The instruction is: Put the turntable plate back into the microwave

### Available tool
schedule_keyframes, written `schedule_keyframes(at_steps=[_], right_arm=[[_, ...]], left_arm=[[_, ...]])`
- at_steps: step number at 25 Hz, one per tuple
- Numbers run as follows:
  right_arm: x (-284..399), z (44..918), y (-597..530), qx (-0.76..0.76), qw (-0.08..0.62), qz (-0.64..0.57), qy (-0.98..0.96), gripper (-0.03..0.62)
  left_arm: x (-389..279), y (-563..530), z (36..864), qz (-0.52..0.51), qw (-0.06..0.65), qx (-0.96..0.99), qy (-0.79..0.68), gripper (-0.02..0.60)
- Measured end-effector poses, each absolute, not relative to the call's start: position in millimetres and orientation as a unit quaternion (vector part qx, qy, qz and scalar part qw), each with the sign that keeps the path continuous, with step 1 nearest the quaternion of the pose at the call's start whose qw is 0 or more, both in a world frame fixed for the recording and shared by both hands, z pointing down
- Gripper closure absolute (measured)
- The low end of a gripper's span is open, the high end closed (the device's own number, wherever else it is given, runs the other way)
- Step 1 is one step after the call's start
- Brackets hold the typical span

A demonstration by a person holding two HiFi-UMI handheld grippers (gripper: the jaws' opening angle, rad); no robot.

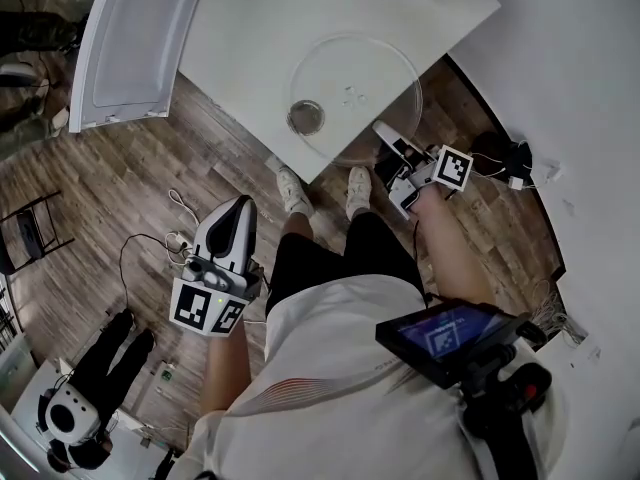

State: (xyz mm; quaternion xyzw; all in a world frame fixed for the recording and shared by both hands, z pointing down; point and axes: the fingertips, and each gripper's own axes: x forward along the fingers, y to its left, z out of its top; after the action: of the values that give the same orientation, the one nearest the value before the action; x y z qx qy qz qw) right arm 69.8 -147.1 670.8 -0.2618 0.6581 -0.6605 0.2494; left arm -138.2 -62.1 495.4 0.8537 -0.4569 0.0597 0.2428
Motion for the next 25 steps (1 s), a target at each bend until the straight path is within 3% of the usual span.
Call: schedule_keyframes(at_steps=[13,25], right_arm=[[67.4,655.5,-154.6,-0.27,0.282,-0.632,0.67,0.566],[39.3,584.0,-174.4,-0.27,0.318,-0.599,0.684,0.566]], left_arm=[[-138.7,-60.8,495.4,0.057,0.247,0.856,-0.45,0.572],[-163.2,-73.1,472.2,0.03,0.227,0.862,-0.452,0.572]])
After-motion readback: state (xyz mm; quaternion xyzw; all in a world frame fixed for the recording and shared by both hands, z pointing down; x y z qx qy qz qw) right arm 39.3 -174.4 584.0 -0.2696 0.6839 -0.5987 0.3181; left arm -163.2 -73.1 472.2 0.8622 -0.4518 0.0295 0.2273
